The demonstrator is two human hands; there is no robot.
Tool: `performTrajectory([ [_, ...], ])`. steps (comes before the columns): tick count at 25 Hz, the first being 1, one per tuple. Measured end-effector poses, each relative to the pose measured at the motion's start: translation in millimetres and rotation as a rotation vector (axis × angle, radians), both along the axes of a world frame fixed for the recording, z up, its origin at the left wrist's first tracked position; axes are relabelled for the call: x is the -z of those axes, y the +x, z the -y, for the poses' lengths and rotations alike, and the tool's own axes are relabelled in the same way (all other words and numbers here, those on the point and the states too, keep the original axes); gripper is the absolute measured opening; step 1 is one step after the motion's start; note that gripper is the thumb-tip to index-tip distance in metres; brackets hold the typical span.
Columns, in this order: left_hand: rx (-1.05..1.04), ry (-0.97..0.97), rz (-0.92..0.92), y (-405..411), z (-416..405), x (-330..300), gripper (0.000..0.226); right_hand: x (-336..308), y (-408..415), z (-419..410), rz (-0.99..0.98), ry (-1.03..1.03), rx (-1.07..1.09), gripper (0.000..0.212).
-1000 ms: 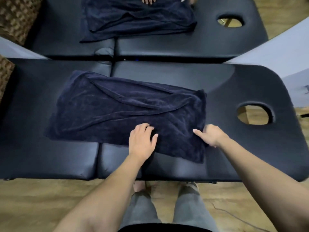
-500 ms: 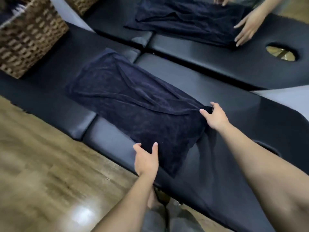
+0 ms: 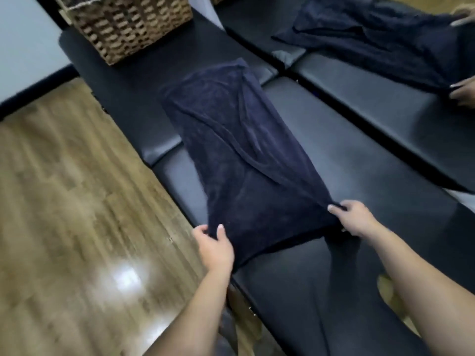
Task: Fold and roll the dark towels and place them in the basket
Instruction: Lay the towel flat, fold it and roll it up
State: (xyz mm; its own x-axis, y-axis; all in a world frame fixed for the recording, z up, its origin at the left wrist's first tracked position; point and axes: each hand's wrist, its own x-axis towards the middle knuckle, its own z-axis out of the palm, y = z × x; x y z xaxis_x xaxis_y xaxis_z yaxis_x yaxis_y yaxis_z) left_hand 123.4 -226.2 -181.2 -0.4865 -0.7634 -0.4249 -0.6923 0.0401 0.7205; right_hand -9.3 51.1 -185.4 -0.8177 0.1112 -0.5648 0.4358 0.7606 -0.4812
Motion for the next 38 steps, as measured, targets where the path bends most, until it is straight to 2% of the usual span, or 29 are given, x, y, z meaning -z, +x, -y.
performTrajectory([
  [2, 0.073, -0.016, 0.139, 28, 14, 0, 0.027, -5, 16, -9, 0.202, 0.095, -0.314, 0.031],
  [3, 0.117, -0.012, 0.217, 37, 16, 2, 0.029, -14, 17, -11, 0.367, 0.113, -0.375, 0.031],
  [5, 0.143, 0.02, 0.258, 48, 18, 7, 0.033, -31, 7, -12, 0.628, 0.141, -0.42, 0.034],
  [7, 0.115, 0.085, 0.255, 56, 18, 8, 0.032, -41, -7, -8, 0.684, 0.232, -0.511, 0.041],
  [8, 0.096, 0.103, 0.255, 59, 17, 8, 0.03, -43, -15, -2, 0.638, 0.264, -0.538, 0.044],
  [10, 0.054, 0.119, 0.218, 59, 16, 3, 0.029, -42, -24, 12, 0.39, 0.268, -0.53, 0.05],
  [12, 0.015, 0.087, 0.126, 39, 23, -3, 0.033, -34, -36, 30, 0.058, 0.171, -0.372, 0.048],
  [13, -0.001, 0.049, 0.096, 23, 32, -3, 0.036, -30, -43, 41, -0.024, 0.106, -0.27, 0.047],
  [15, 0.021, -0.006, 0.089, -16, 53, -2, 0.044, -22, -59, 61, -0.044, -0.007, -0.108, 0.053],
  [17, 0.045, -0.027, 0.098, -55, 69, -3, 0.052, -11, -75, 78, -0.059, -0.031, -0.025, 0.056],
  [22, 0.054, -0.083, 0.188, -119, 102, 8, 0.065, 17, -104, 114, -0.15, 0.225, 0.006, 0.059],
  [25, 0.098, -0.19, 0.235, -120, 117, 16, 0.061, 29, -113, 120, -0.186, 0.29, -0.049, 0.045],
  [28, 0.055, -0.237, 0.314, -103, 120, 17, 0.056, 32, -117, 104, -0.222, 0.317, 0.024, 0.042],
  [30, 0.075, -0.306, 0.364, -99, 116, 13, 0.053, 28, -118, 99, -0.208, 0.384, -0.044, 0.043],
  [32, 0.087, -0.346, 0.336, -109, 115, 9, 0.049, 21, -126, 106, -0.299, 0.371, -0.091, 0.038],
  [35, 0.009, -0.301, 0.237, -145, 129, 9, 0.05, 11, -142, 137, -0.464, 0.322, -0.191, 0.044],
  [38, -0.002, -0.262, 0.206, -184, 146, 12, 0.054, 10, -155, 183, -0.463, 0.221, -0.364, 0.054],
])
